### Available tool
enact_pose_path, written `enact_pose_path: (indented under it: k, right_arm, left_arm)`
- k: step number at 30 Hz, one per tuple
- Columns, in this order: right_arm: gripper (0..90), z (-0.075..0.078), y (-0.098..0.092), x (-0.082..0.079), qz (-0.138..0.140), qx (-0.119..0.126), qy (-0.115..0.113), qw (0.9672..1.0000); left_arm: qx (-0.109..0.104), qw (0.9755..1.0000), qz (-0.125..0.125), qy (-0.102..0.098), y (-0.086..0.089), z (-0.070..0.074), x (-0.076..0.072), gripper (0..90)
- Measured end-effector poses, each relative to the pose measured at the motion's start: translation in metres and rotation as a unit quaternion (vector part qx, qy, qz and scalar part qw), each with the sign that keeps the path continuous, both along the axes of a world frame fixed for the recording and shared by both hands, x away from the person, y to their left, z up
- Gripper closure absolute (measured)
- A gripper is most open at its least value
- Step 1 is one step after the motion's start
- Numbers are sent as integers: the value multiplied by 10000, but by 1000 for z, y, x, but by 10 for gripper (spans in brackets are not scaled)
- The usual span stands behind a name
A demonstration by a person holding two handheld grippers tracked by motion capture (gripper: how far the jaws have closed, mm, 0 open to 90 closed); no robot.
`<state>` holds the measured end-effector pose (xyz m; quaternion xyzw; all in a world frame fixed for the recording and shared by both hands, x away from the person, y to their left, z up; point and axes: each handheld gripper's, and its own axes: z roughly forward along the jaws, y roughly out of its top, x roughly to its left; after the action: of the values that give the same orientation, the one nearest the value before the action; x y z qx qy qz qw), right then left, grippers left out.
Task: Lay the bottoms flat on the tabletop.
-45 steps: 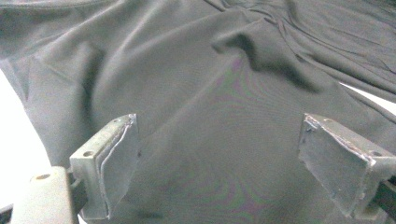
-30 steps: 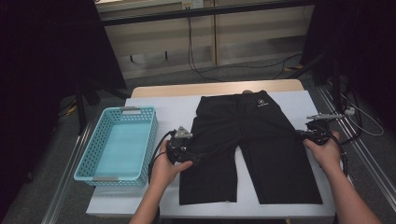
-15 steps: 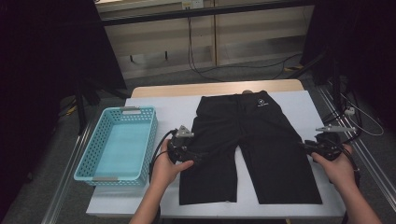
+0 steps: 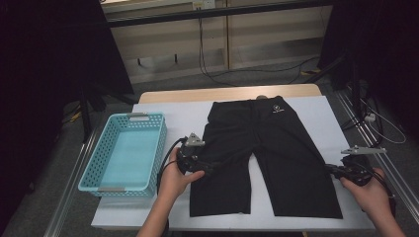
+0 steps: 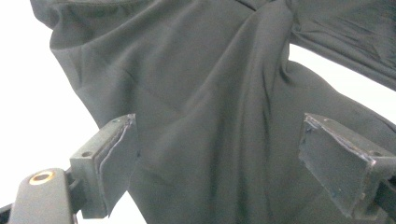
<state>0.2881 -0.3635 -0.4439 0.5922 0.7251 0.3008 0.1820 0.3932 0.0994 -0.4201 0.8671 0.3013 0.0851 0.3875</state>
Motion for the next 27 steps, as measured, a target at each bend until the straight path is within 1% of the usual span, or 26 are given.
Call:
enact_pose_path:
  k: [1,2,3,4,5,6,8,9,11,12,13,14,15,16,19,20,21,22,24,25,26,27]
  right_arm:
    - [829,1,1,-2,21,2,-88,10000]
    - [734,3,3,-3,53,-7,-233,9997]
    - [721,5,7,-4,114,-34,-288,9995]
    - [700,6,11,-4,181,-65,-316,9993]
    - [652,7,16,-4,243,-91,-362,9990]
    - [624,9,22,-4,277,-52,-400,9988]
    - [611,11,39,-2,494,134,-457,9976]
    - [604,13,48,-1,613,153,-473,9969]
    - [609,13,66,0,845,158,-498,9951]
    - [615,13,76,0,970,214,-489,9939]
    - [630,13,89,0,1122,272,-512,9920]
    - [639,12,97,0,1217,290,-499,9909]
    - [643,11,109,1,1403,296,-478,9885]
    - [649,9,118,1,1500,309,-459,9871]
    - [667,2,139,2,1789,173,-403,9829]
    - [671,0,144,2,1863,153,-371,9817]
    - [676,-2,149,2,1929,158,-336,9805]
    - [687,-3,151,1,1953,134,-320,9801]
    - [760,-6,157,-1,2063,-102,-301,9780]
    - [823,-7,157,-1,2047,-129,-340,9781]
    - [884,-7,157,-1,2086,-110,-354,9773]
    - [898,-7,156,-1,2117,-43,-312,9768]
  left_arm:
    - [22,10000,-7,-39,1,1,0,135]
    - [22,10000,-7,-34,1,1,1,135]
    - [-6,10000,25,6,1,0,0,135]
    - [5,10000,28,1,1,0,1,134]
    - [18,10000,25,7,1,0,1,134]
    - [41,10000,19,-9,2,0,1,133]
    - [34,10000,27,-11,2,0,1,132]
    - [32,10000,32,-10,2,0,1,132]
    - [37,10000,27,-3,3,0,1,131]
    - [39,10000,31,-1,3,0,1,131]
    - [54,10000,32,-5,3,-1,1,131]
    - [58,10000,29,-4,3,-1,1,131]
    - [62,10000,24,-2,2,-1,1,131]
    - [58,10000,15,6,2,-1,1,131]
    - [53,10000,6,7,2,-2,0,130]
    - [46,10000,19,40,2,-2,0,130]
    - [76,10000,3,26,2,-1,0,130]
    - [42,10000,16,32,2,-2,-1,130]
    - [70,10000,8,21,2,-3,0,130]
    - [55,10000,15,42,3,-3,0,130]
    - [45,10000,24,65,3,-3,0,130]
    - [34,10000,35,64,3,-3,0,130]
